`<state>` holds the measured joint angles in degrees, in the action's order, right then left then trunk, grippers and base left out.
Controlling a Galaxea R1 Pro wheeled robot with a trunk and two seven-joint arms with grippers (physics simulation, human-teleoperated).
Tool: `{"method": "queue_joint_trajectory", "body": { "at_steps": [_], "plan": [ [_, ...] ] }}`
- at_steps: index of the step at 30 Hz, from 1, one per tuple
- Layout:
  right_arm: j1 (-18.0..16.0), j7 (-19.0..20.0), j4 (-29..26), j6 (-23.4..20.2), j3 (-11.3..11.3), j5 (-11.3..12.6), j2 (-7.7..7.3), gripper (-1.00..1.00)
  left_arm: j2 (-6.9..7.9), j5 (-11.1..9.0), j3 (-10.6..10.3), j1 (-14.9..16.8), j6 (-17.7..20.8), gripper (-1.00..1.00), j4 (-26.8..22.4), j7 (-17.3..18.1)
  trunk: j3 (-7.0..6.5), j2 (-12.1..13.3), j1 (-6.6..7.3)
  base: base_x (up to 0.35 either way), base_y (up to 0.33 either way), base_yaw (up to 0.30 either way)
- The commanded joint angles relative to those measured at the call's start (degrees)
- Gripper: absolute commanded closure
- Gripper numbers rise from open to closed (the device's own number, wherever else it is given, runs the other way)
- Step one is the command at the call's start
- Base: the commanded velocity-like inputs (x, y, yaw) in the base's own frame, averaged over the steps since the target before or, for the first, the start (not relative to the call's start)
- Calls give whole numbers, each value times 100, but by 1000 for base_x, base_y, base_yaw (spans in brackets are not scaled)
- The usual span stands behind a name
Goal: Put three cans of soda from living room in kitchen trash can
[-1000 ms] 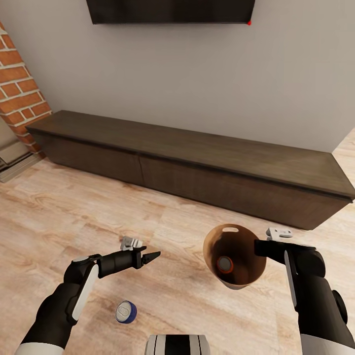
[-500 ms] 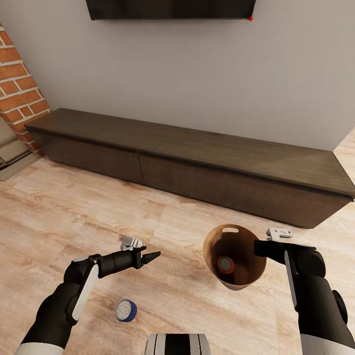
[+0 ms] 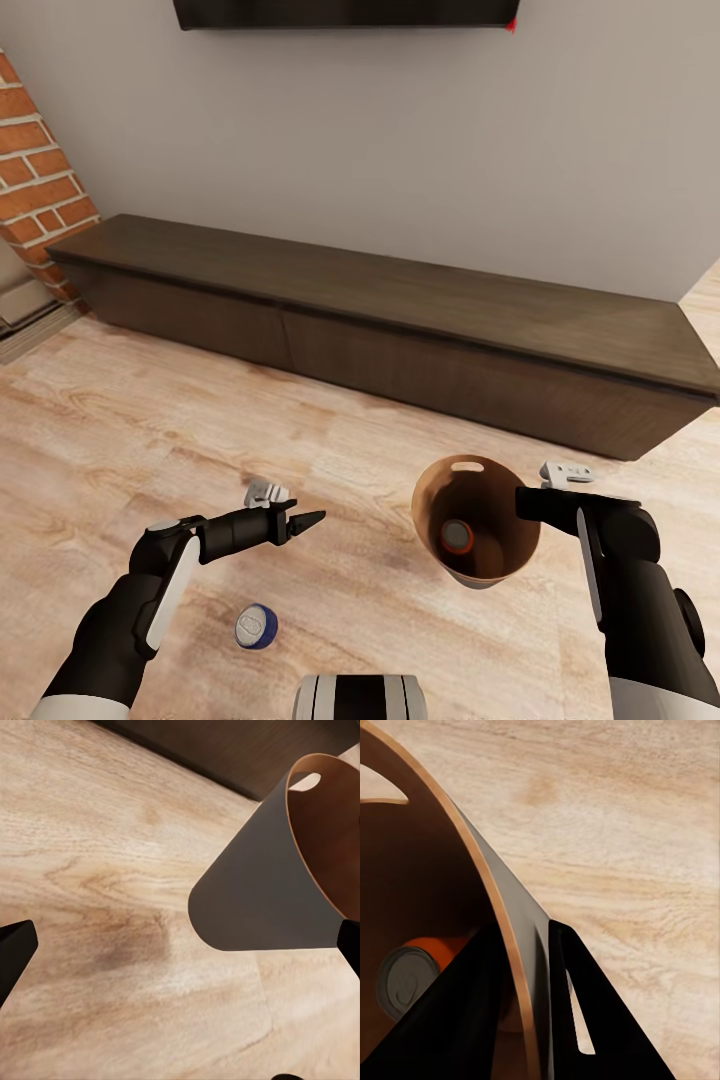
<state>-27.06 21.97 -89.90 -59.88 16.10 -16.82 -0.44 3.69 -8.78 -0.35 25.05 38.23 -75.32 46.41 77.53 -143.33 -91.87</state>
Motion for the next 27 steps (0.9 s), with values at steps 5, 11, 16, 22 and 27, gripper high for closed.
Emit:
{"method": "queue_joint_trajectory", "body": {
  "at_steps": [5,11,16,22,27],
  "plan": [
    [-1,0,-1,-12,-6,92,0,100,0,-1,0,0,-2,-100,0,-1,46,0,1,0,0,0],
    [-1,0,-1,-12,-10,92,0,100,0,-1,0,0,-2,-100,0,-5,101,0,1,0,0,0],
    [-1,0,-1,-12,-10,92,0,100,0,-1,0,0,-5,-100,0,-5,146,0,1,0,0,0],
    [-1,0,-1,-12,-10,92,0,100,0,-1,0,0,-1,-100,0,-4,200,0,1,0,0,0],
    [-1,0,-1,-12,-10,92,0,100,0,-1,0,0,-1,-100,0,-4,244,0,1,0,0,0]
  ]
}}
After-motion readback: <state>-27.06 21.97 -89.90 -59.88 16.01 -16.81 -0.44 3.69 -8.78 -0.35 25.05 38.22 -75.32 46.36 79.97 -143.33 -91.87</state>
